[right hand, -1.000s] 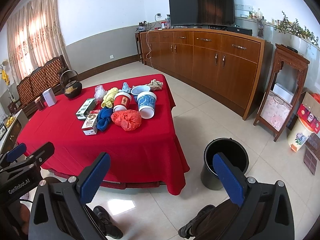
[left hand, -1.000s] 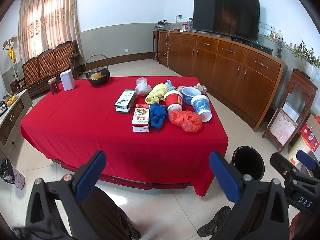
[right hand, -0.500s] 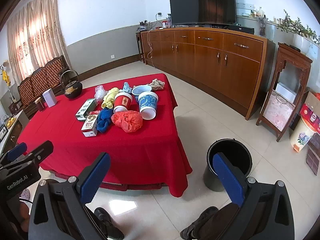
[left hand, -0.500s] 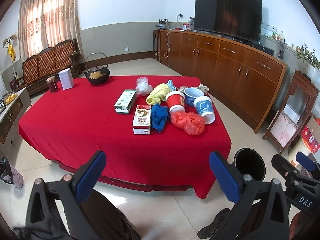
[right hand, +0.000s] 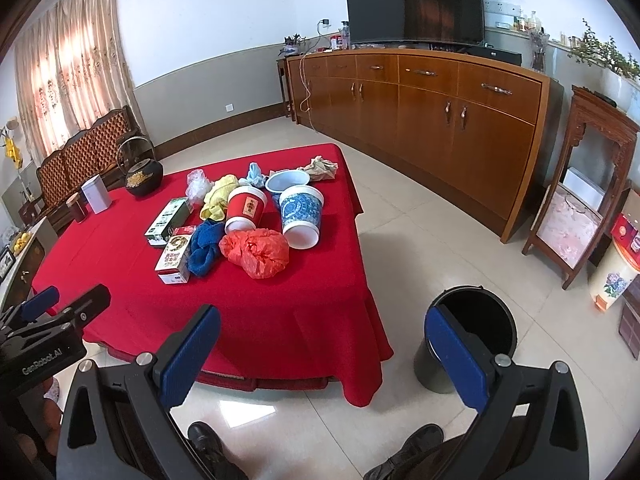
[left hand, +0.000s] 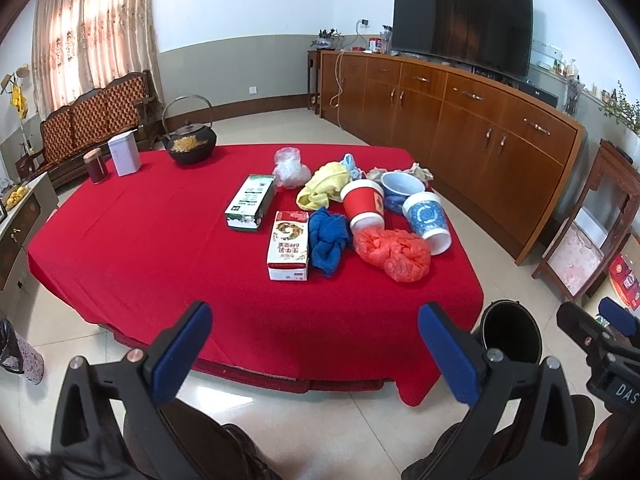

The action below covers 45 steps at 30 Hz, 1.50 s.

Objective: Collect trash
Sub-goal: 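Grasp the white milk carton with the left tool while the right tool grasps the blue-white cup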

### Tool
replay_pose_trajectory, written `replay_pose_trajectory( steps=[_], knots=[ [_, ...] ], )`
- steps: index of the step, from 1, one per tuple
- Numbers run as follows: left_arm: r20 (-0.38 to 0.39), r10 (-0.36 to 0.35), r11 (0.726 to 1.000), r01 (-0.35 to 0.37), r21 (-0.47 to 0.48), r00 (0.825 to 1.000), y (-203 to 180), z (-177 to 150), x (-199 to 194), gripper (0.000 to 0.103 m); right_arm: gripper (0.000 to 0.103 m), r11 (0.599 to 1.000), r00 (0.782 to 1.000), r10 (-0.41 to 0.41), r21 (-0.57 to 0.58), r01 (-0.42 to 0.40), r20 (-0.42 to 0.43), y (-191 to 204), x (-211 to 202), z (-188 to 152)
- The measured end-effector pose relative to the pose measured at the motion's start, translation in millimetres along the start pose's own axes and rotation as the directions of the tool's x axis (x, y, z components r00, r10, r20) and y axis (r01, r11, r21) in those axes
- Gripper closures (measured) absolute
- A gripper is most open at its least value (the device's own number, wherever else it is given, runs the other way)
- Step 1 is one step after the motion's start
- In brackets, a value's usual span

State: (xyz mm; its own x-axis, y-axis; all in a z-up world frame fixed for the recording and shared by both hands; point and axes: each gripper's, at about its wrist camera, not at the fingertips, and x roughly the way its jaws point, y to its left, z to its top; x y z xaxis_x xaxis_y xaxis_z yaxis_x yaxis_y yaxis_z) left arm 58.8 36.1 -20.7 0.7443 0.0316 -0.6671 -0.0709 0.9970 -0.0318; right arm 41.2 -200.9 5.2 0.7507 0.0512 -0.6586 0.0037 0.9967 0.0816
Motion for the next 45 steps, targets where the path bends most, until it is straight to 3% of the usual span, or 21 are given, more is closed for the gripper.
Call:
replay_pose_trajectory(
  steps=[17,31,45],
  knots=[
    [-0.058,0.045,0.999,-0.046,-0.024,0.997,19.4,20.6,66.4,0.001,0.0,0.999,0.998,0.035,-0.006,-0.035,-0.049,17.0,74.8,32.0],
    [-0.161,0.051,0.997,-0.059,-0.046,0.986,34.3,28.2,144.5,0.016,0.0,0.999,0.996,0.04,0.007,-0.04,-0.085,23.4,150.7,58.0],
    [-0.199,0.033,0.999,-0.04,-0.032,0.979,31.5,33.3,189.6,0.023,0.003,0.999,0.996,0.019,0.03,-0.016,-0.085,17.0,215.3,85.2]
  ],
)
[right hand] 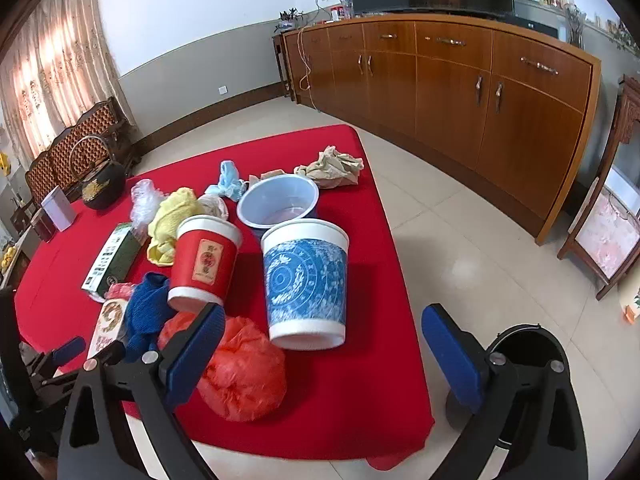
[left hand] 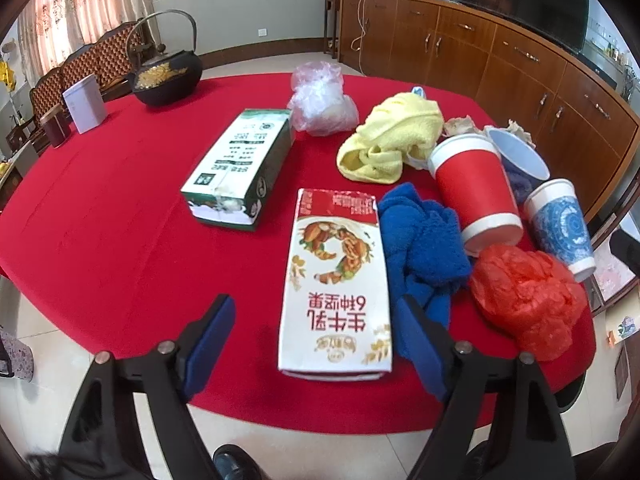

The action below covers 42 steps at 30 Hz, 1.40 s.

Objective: Collect trash
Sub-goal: 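Grasp the white milk carton with the left tool while the right tool grasps the blue-white cup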

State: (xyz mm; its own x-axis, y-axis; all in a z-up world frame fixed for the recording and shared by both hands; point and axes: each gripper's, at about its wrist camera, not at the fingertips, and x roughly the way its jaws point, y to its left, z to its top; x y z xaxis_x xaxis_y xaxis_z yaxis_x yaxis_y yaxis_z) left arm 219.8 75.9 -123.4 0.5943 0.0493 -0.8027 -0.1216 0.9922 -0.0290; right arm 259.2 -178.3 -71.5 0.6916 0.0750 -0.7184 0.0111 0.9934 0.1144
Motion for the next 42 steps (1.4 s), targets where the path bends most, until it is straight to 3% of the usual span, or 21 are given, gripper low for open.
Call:
replay_pose_trajectory(
  steps=[6,11,12,16,29,33,42],
  knots=[
    [-0.021,-0.024,1.0,0.024,-0.016,0.999,4.6,0.1,13.1,0.035,0.018,0.999,1.0,0.024,0.031,-0.024,-0.019,-5.1,23.3,6.7],
    [-0.026,-0.021,1.0,0.021,-0.016,0.999,5.4,1.4,19.3,0.038,0.021,0.999,0.998,0.043,0.026,-0.042,-0.039,-0.1,38.2,7.6],
    [-0.023,-0.026,1.0,0.025,-0.014,0.999,5.6,1.2,19.1,0.046,0.024,0.999,0.998,0.042,0.023,-0.042,-0.042,0.7,40.6,7.6],
    [-0.009,-0.055,0.998,0.055,-0.013,0.998,7.0,0.1,17.7,0.048,0.043,0.997,0.993,0.077,0.023,-0.076,-0.084,2.2,54.2,6.0],
    [0.04,-0.078,0.997,0.079,-0.008,0.996,15.7,0.6,1.0,0.049,0.042,0.996,0.992,0.085,0.008,-0.085,-0.097,5.6,64.6,12.8],
    [0.046,-0.076,0.997,0.076,-0.006,0.996,15.7,0.2,-0.7,0.049,0.036,0.993,0.983,0.118,0.047,-0.113,-0.142,3.8,74.2,11.4],
    [0.08,-0.075,0.997,0.077,-0.019,0.994,17.7,6.9,-6.3,0.049,0.044,0.993,0.988,0.115,0.018,-0.113,-0.105,7.9,67.8,6.0]
  ],
)
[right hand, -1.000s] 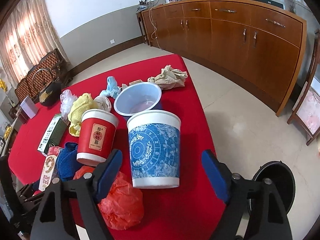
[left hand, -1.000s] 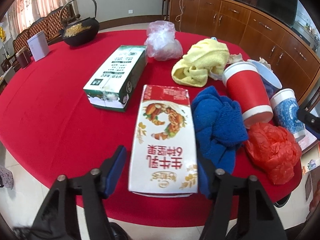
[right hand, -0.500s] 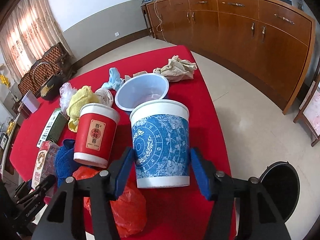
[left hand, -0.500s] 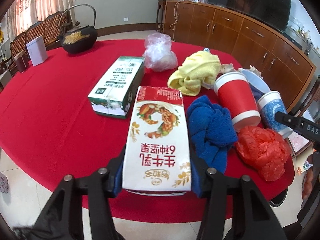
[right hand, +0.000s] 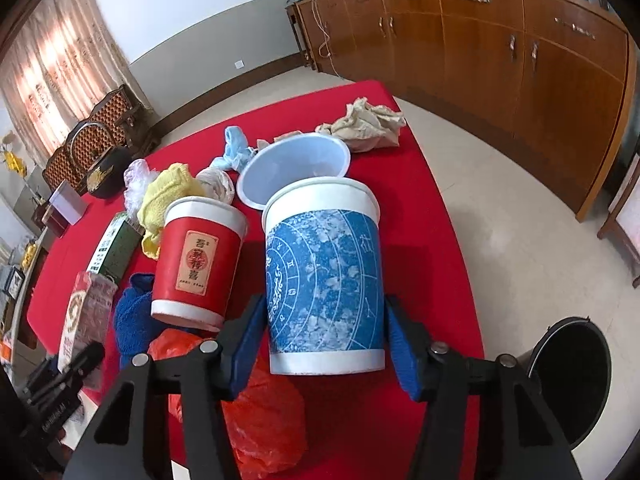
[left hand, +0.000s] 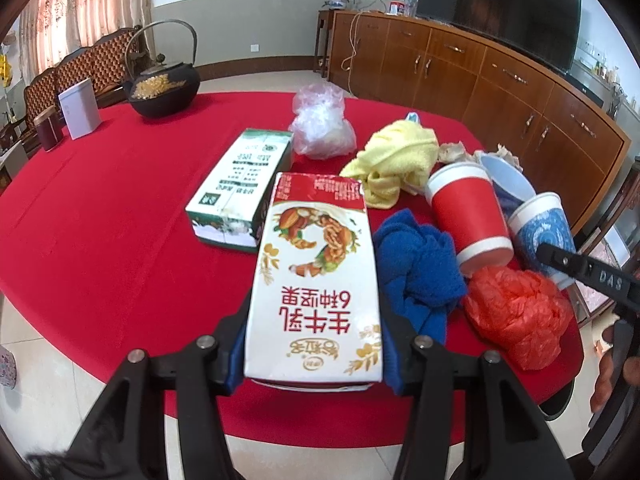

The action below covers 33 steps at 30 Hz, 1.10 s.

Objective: Collect trash
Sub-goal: 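Grasp the white milk carton with the left tool while the right tool grasps the blue-white cup, then carry the carton and cup to the black bin and release both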

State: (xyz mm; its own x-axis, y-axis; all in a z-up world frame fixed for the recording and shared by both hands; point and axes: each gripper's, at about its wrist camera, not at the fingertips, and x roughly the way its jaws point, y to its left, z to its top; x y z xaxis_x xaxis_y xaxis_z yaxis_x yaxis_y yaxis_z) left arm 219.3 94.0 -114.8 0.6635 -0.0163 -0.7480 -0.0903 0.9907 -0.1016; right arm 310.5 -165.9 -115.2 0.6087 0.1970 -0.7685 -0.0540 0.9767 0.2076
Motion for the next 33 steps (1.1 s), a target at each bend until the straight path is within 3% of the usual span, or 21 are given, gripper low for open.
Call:
replay_pose_trajectory(
  steps=[11,20,27,33],
  knots=[
    [0.053,-0.041,0.998,0.039,0.046,0.998,-29.6,-1.8,-38.9,0.049,0.044,1.0,0.998,-0.017,-0.017,0.018,0.067,-6.8,-66.8,-24.3],
    [0.065,-0.15,0.978,0.139,0.153,0.986,-93.3,-11.0,-75.2,0.049,0.044,0.997,0.99,-0.061,0.055,0.054,0.128,-53.2,-135.2,-53.7],
    [0.013,-0.28,0.929,0.268,0.256,0.96,-171.4,-25.1,-82.4,0.049,0.044,0.976,0.975,-0.159,0.173,0.132,0.153,-125.1,-181.9,-82.0],
    [-0.086,-0.399,0.849,0.403,0.343,0.913,-254.5,-47.0,-75.5,0.049,0.044,0.927,0.954,-0.272,0.299,0.225,0.126,-200.3,-210.5,-112.6]
  ],
)
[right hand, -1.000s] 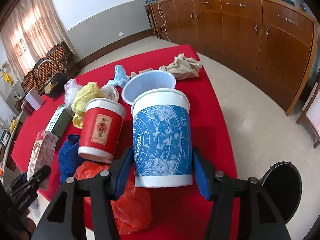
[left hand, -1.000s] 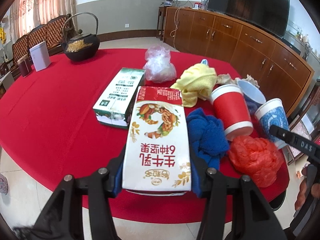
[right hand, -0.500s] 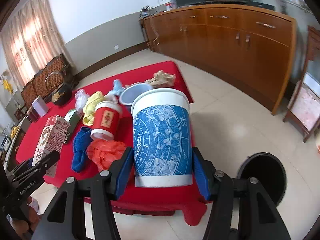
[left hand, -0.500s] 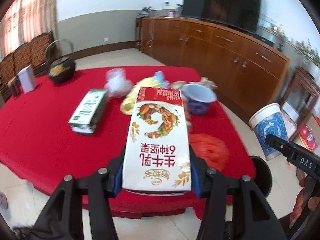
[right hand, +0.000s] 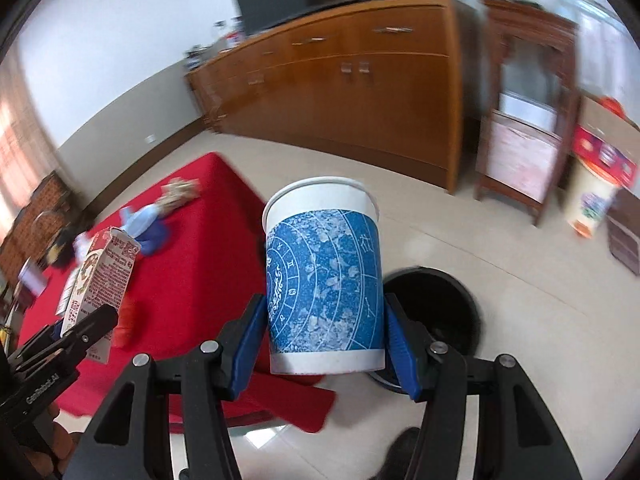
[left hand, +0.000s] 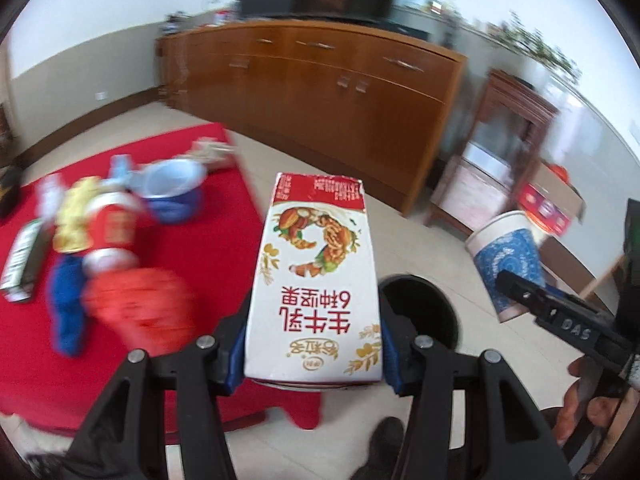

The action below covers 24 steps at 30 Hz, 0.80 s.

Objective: Collect trash
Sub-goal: 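Carry the carton and cup to the black bin and release both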

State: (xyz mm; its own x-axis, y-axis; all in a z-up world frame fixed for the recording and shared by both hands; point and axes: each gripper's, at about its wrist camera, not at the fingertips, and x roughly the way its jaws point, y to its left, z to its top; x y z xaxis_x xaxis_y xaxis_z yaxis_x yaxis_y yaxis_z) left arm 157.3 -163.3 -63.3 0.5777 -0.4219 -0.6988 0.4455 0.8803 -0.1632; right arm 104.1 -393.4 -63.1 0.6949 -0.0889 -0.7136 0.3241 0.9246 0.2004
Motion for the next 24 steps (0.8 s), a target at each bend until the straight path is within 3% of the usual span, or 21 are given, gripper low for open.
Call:
replay_pose_trajectory(
  steps=[5,11,17,24],
  knots=[
    [-0.056,-0.082,0.995,0.085,0.057,0.995,-50.7,1.8,39.3,0.049,0.044,0.992,0.996,-0.078,0.1,0.082,-0.047,-69.0,12.3,-6.9],
    [-0.141,-0.127,0.988,0.137,0.069,0.982,-87.7,-2.6,97.9,0.049,0.044,0.984,0.991,-0.08,0.152,0.096,-0.108,-124.4,51.5,-4.1],
    [-0.257,-0.124,0.989,0.141,0.05,0.959,-99.4,-15.2,157.9,0.049,0.044,0.974,0.973,-0.051,0.203,0.099,-0.227,-150.6,118.0,-8.6],
    [-0.365,-0.125,0.989,0.147,0.034,0.923,-109.2,-24.3,206.2,0.048,0.043,0.967,0.943,-0.085,0.201,0.156,-0.321,-170.0,164.8,-9.5]
  ],
)
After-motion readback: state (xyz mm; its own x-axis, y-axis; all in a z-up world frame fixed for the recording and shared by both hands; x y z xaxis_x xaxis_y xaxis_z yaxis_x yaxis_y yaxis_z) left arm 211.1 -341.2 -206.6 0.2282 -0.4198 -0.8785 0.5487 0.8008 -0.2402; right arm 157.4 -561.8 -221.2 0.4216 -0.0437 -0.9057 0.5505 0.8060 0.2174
